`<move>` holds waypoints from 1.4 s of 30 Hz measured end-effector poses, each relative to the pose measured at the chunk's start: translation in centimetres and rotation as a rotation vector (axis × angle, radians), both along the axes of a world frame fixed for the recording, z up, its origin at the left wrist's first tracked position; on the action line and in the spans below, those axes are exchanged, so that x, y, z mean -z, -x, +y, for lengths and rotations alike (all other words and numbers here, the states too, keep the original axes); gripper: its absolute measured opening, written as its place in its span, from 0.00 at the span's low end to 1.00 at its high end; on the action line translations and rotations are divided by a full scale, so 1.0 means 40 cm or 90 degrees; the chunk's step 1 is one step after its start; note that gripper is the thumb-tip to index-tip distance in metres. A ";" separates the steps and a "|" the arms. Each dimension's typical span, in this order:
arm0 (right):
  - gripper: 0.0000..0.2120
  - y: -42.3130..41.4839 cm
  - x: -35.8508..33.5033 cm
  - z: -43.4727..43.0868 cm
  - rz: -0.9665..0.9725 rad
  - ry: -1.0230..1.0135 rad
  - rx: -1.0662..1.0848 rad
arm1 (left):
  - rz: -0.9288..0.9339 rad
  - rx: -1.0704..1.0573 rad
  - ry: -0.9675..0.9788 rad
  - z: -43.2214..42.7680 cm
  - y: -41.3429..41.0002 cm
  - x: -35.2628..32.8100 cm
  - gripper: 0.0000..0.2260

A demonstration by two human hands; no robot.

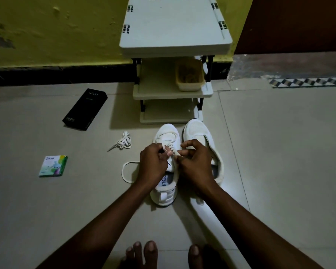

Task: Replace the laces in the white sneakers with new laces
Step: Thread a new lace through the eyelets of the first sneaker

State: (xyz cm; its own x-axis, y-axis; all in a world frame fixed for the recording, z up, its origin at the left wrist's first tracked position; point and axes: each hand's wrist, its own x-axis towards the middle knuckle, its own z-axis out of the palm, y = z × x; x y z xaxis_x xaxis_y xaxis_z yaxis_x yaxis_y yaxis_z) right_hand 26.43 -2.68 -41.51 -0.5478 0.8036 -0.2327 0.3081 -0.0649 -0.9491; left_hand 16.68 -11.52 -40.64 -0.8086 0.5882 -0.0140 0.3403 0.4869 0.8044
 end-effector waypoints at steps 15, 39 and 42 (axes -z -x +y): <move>0.10 -0.002 -0.027 -0.001 -0.036 -0.145 -0.060 | -0.103 -0.031 -0.044 -0.005 0.004 0.012 0.04; 0.14 0.002 -0.165 0.104 0.039 -0.316 -0.205 | 0.029 -0.058 -0.026 -0.049 0.020 0.077 0.17; 0.19 0.013 -0.127 0.114 -0.304 -0.506 -0.417 | 0.025 -0.058 -0.011 -0.047 0.018 0.078 0.22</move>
